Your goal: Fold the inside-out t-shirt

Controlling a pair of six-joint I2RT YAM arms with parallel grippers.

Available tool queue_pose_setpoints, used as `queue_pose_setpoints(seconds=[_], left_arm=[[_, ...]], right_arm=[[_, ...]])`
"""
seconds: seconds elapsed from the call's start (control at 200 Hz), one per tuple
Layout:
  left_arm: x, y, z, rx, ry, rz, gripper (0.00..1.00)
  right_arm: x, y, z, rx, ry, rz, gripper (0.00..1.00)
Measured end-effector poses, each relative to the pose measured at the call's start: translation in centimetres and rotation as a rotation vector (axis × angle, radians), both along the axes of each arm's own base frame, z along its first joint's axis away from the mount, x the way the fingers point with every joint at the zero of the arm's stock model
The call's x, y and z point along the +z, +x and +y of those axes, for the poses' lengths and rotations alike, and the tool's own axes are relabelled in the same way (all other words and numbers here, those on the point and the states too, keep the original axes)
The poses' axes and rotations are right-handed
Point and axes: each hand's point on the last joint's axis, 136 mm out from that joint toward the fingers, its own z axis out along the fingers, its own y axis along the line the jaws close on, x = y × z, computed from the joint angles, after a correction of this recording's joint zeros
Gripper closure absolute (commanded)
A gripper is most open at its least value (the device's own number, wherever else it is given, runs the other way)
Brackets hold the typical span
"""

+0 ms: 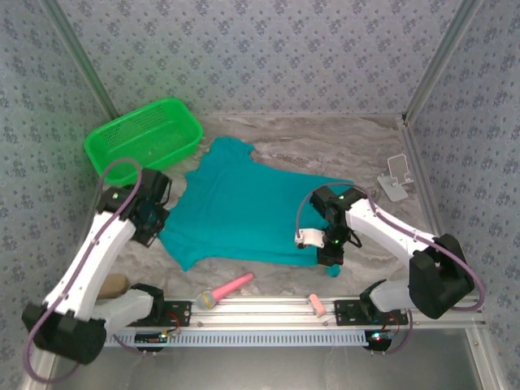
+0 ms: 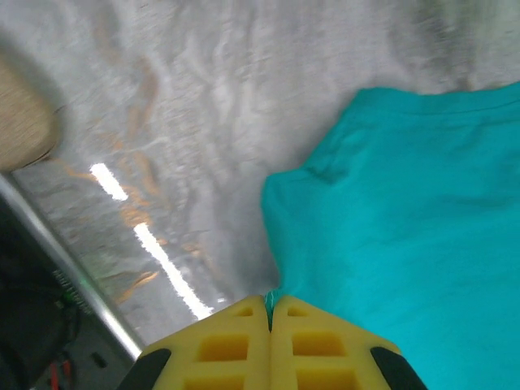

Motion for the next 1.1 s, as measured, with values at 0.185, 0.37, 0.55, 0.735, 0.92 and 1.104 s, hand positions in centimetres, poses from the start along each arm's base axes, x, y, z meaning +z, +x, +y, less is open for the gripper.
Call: queue_pose_setpoints(seconds=[0.185, 0.37, 0.55, 0.735, 0.92, 1.104], left_arm=[[-0.3, 6.5, -2.6, -0.04, 0.031, -0.001, 1.0], [-2.1, 15.6, -6.2, -0.108, 0.018, -0.064, 0.54], [-7.2, 19.2, -8.9, -0.188, -0.133, -0.023, 0.42], [-4.3, 18.5, -7.4, -0.253, -0.073, -0.117, 0.38], [-3.3, 13.9, -3.5, -0.215, -0.01, -0.154, 0.46], [-11.4, 9.8, 1.2, -0.103, -0.004, 0.094, 0.59]], right_arm=[[-0.1, 5.0, -1.5, -0.167, 0.0, -0.086, 0.82], [-3.6, 10.0, -4.5, -0.297, -0.179, -0.181, 0.67], [-3.1, 13.5, -7.2, -0.432, -0.344, -0.39, 0.6], [1.6, 14.8, -1.0, -0.308, -0.147, -0.627, 0.55], [2.6, 13.3, 9.3, -0.045, 0.137, -0.68, 0.51], [0.6, 13.7, 22.2, 0.031, 0.397, -0.739, 0.43]])
